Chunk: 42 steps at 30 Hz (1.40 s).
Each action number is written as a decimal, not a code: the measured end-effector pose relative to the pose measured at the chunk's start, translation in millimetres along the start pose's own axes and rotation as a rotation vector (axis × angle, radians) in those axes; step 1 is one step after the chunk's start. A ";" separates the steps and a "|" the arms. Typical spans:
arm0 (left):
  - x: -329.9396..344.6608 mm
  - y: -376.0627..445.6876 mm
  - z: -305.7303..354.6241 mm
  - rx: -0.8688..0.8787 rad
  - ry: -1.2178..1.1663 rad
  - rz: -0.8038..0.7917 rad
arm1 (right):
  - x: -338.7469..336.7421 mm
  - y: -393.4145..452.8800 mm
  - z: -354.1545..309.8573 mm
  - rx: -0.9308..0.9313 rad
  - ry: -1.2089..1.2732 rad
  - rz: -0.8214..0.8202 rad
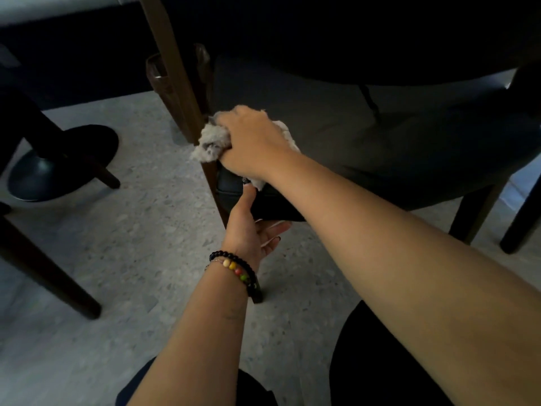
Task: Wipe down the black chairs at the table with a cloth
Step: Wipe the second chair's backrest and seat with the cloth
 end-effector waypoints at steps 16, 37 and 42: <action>-0.6 -3.9 -1.1 -0.007 0.019 0.021 | -16.6 -39.9 21.3 -0.044 -0.184 0.067; -48.7 -105.8 86.6 0.344 -0.089 0.291 | -100.4 -97.0 -39.7 0.037 0.652 0.223; -46.3 -128.2 173.4 0.547 -0.081 0.311 | -116.7 -58.7 -75.9 0.013 0.748 0.126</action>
Point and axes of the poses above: each hand's wrist, its own y-axis towards the middle knuckle, its own x-axis out of the palm, z = x × y, the point moved 9 cm from there along y, towards the middle knuckle, and after that the axes turned 5 degrees about -x, right-handed, at the moved point
